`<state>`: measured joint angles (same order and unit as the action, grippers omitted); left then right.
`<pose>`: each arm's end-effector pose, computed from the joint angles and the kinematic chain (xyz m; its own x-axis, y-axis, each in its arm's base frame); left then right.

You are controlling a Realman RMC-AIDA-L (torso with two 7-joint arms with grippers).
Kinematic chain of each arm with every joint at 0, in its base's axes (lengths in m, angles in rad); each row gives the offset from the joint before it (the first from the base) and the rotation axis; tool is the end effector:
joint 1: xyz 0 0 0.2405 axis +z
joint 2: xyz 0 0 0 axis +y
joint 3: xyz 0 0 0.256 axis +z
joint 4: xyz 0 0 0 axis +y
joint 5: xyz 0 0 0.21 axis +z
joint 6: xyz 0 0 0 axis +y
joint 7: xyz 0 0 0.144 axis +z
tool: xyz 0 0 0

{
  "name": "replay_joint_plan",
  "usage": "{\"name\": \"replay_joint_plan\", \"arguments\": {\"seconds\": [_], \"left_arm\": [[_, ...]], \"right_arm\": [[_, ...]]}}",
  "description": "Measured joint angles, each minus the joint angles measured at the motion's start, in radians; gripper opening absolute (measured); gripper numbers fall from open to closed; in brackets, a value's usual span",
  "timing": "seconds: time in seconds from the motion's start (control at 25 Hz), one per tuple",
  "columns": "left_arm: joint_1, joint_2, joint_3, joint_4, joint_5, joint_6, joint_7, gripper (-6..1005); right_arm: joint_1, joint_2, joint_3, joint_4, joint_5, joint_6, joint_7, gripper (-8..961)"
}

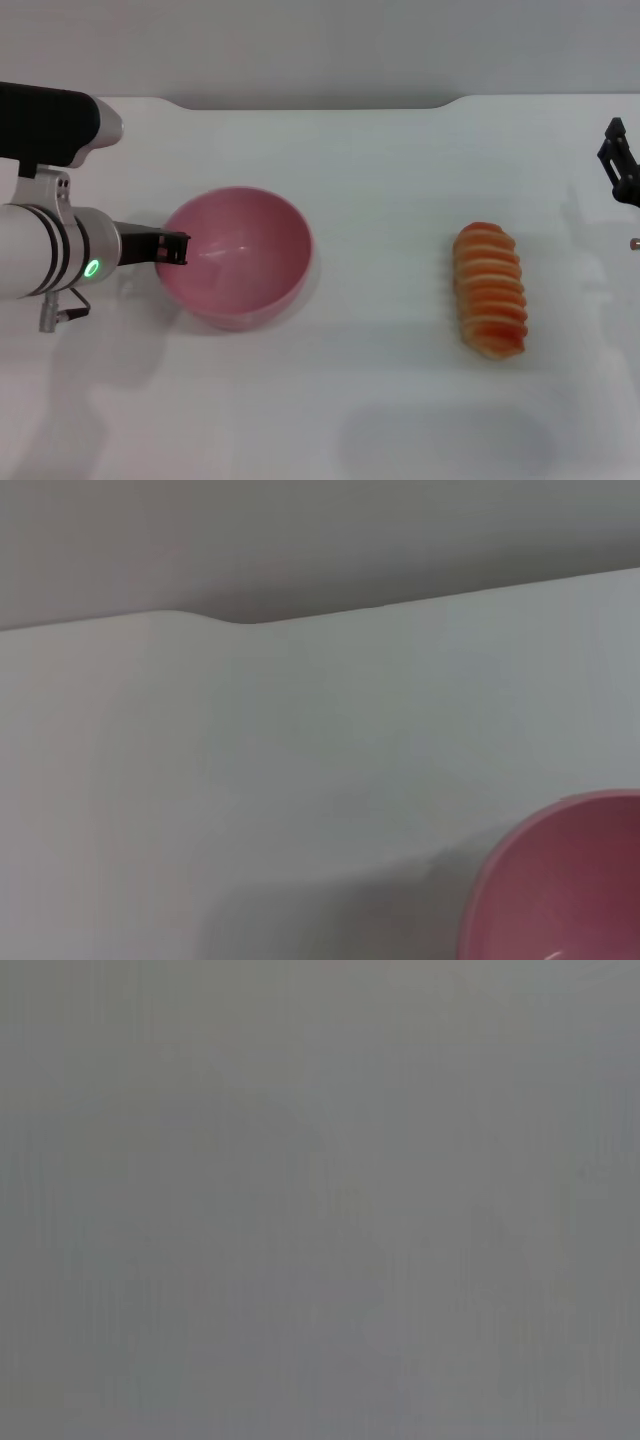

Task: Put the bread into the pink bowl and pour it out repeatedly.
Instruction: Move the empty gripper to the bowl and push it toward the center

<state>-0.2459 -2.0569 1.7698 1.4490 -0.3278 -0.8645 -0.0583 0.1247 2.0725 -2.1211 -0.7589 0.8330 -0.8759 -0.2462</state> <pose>-0.2307 0.3424 -0.0254 0.5937 0.7397 0.3169 0.6976 -0.2769 -0.6608 0.3038 0.3062 -0.0224 0.6993 -0.0005 -0.7148 -0.7148 -0.0017 -0.6993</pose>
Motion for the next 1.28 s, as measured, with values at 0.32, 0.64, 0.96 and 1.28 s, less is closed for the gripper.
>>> {"name": "replay_joint_plan", "arguments": {"seconds": [0.32,0.64,0.96,1.28], "left_arm": [[-0.009,0.000,0.000,-0.001,-0.008,0.000,0.010,49],[-0.009,0.001,-0.014,0.017,-0.008,-0.007,0.023,45],[-0.028,0.001,-0.039,0.030,-0.015,-0.016,0.054,46],[-0.048,0.000,-0.050,0.012,-0.018,0.015,0.065,45]], "right_arm": [[-0.002,-0.003,0.013,-0.034,-0.002,0.057,-0.003,758],[-0.062,-0.013,0.205,-0.350,-0.005,0.576,-0.135,758],[-0.046,-0.003,0.564,-0.759,-0.012,1.423,-0.075,757],[0.173,-0.001,0.709,-0.636,-0.203,1.831,-0.031,757]]}}
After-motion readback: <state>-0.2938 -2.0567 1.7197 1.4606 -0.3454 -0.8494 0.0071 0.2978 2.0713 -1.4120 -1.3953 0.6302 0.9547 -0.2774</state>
